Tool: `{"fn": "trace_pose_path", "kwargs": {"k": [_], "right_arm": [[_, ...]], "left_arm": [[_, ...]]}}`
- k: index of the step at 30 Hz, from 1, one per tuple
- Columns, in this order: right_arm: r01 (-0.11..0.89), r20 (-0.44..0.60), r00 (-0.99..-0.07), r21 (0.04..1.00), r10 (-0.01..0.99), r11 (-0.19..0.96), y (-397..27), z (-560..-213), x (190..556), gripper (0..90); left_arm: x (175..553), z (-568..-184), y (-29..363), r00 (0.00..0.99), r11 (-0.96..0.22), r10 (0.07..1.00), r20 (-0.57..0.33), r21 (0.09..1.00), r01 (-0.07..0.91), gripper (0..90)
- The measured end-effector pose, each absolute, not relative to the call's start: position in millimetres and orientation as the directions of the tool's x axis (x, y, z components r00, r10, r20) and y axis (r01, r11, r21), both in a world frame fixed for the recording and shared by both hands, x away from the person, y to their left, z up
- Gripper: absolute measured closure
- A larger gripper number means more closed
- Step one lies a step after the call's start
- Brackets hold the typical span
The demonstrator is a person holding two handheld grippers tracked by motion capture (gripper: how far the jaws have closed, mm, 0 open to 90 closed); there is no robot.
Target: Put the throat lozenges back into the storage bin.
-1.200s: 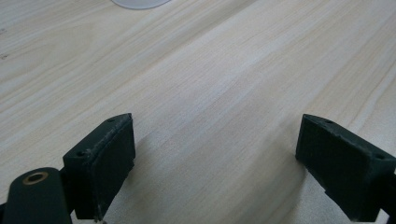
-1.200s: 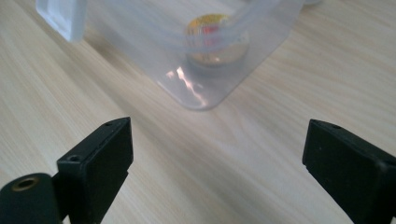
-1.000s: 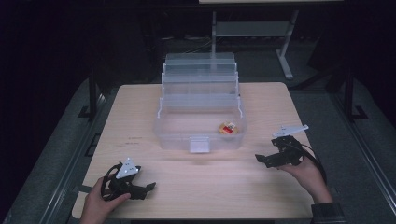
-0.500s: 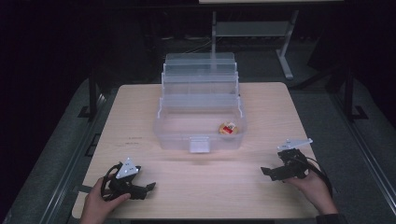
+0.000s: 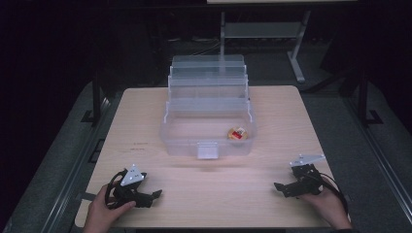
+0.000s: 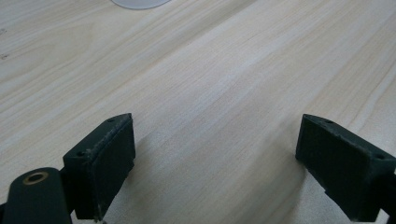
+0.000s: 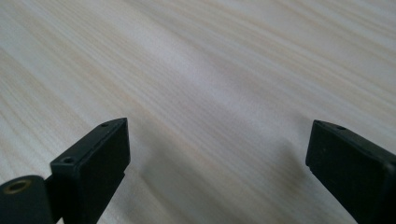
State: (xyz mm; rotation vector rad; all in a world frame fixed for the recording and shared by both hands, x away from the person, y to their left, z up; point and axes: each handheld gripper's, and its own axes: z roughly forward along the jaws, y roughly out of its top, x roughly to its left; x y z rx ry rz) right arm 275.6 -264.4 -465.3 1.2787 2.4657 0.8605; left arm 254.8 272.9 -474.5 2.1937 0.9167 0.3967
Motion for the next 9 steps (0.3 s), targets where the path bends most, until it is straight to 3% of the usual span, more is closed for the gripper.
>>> {"fn": "trace_pose_path", "kwargs": {"k": [9], "right_arm": [[0.666, 0.045, -0.586, 0.595, 0.809, 0.449, -268.0, -470.8, 271.4, 4.2]], "left_arm": [[254.9, -474.5, 273.0, 0.701, -0.493, 0.713, 0.008, 0.716, 0.494, 11.0]]}}
